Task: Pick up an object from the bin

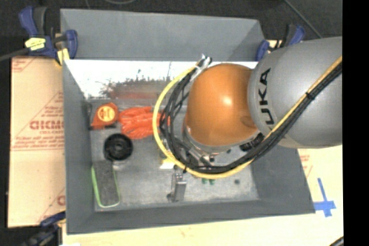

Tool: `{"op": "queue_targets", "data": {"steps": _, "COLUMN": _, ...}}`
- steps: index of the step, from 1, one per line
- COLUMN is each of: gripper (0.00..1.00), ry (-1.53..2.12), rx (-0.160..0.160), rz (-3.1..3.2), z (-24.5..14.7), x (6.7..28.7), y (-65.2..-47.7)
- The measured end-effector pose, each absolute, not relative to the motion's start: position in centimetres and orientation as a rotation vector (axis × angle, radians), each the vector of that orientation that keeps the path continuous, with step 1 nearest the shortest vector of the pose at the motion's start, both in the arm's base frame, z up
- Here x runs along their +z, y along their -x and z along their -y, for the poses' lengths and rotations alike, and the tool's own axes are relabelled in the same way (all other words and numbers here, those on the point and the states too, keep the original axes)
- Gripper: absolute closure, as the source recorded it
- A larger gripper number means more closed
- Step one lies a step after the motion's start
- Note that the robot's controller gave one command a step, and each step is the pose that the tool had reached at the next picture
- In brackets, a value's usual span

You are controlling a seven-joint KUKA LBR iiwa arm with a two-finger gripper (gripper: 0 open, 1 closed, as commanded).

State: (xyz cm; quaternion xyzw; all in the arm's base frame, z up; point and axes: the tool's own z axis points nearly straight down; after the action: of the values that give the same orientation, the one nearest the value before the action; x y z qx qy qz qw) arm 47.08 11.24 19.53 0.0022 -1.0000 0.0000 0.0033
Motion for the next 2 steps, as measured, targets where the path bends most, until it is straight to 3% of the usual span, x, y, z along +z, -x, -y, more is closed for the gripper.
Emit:
{"op": "queue_targets", "data": {"steps": 1, "gripper": 0.0, "ry": -0.001, "rx": -0.002, "rz": 3.144, "z": -11.2, "x": 20.0, "y": -47.3}}
{"op": "queue_targets", "data": {"steps": 2, "gripper": 0.0, "ry": -0.183, "rx": -0.001, "rz": 3.146, "z": -10.5, "x": 14.8, "y": -52.4}}
